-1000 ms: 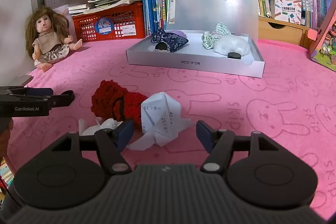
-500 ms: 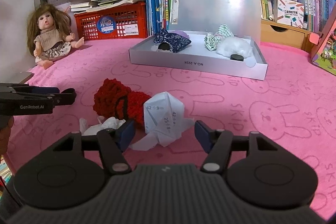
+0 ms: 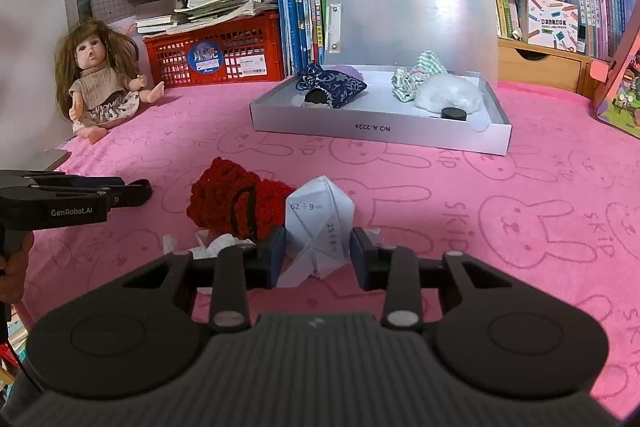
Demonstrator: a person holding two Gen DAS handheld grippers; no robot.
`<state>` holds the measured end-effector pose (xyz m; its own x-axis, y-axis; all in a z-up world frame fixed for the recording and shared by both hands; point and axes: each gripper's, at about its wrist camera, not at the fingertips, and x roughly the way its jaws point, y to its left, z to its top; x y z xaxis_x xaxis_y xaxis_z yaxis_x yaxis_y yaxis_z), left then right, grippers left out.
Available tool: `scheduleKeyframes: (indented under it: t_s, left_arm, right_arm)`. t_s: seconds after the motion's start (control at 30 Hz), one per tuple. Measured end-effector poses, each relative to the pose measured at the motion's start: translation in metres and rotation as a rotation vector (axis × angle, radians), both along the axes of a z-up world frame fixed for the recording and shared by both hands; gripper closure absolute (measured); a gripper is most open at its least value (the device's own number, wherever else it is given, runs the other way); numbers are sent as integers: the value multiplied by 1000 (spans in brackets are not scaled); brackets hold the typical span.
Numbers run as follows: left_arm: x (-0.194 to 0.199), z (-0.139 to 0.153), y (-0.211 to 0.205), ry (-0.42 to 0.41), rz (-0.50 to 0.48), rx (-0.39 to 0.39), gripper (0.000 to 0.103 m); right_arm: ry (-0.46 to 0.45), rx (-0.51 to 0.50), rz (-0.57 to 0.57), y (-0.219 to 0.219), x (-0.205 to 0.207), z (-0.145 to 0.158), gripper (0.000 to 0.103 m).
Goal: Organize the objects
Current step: 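Grasp a black lid with the left tool while the right tool grasps the folded white paper, then carry the black lid and folded paper with both tools over the white box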
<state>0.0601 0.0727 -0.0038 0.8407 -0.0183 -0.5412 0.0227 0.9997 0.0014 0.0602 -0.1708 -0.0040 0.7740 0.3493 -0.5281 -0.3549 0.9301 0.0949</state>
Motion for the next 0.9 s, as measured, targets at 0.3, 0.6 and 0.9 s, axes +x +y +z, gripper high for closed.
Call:
scheduleKeyframes:
  t_s: [0.3, 0.6, 0.9]
  left_arm:
    - [0, 0, -1, -2, 0, 8, 65]
    - [5, -2, 0, 10, 11, 4, 64]
    - [14, -3, -1, 16, 11, 0, 62]
  right_arm:
    - [-2, 0, -4, 0, -1, 0, 64]
    - [-2, -3, -7, -1, 0, 0, 64]
    - [-1, -4, -8, -1, 1, 1, 64]
